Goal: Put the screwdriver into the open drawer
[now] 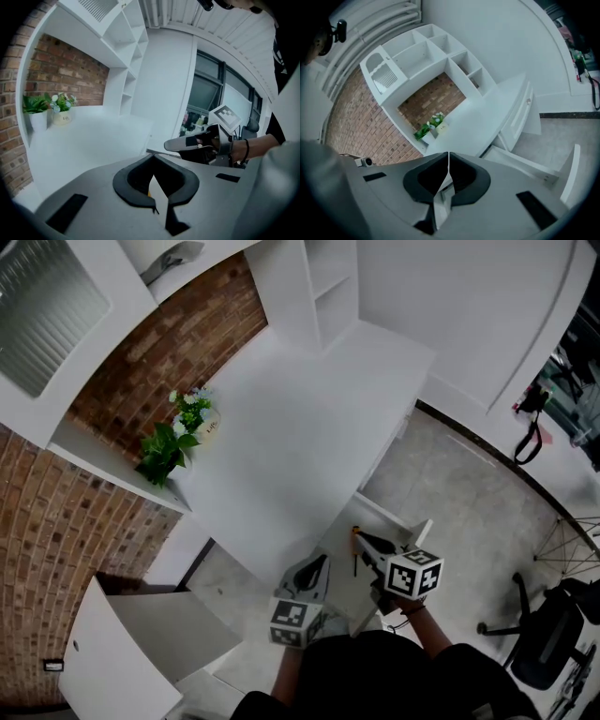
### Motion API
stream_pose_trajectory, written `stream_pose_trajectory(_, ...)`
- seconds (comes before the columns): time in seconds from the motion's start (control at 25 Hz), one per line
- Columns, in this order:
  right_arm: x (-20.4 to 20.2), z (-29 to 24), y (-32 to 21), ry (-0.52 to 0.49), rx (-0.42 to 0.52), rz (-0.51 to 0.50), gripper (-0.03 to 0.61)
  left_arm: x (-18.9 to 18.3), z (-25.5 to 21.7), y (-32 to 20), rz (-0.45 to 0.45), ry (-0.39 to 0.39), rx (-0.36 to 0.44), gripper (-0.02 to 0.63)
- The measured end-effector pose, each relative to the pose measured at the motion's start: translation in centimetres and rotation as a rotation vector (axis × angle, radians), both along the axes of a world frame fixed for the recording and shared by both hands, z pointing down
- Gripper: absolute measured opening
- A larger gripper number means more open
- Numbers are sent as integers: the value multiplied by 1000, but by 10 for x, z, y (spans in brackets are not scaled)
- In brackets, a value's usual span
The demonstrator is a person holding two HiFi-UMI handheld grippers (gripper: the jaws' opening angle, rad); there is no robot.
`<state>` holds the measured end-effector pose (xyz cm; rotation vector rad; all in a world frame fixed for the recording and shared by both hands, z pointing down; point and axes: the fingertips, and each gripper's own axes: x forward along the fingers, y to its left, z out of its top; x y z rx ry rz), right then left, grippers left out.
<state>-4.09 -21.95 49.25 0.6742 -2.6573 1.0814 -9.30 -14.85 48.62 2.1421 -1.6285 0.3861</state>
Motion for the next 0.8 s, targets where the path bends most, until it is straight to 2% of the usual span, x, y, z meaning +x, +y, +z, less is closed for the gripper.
stream_pose_trajectory(0.12,4,-26,4,-49,67,-3,21,-5,-14,1,-25,27,56,8)
stream_pose_trajectory(0.24,10,-47,6,-89,111,0,21,-9,-28,6,-38,17,94,8)
stream_pose_trajectory(0.8,41,-126,6,-141,361,59,21,-36,-91,14,-138,-39,242,8)
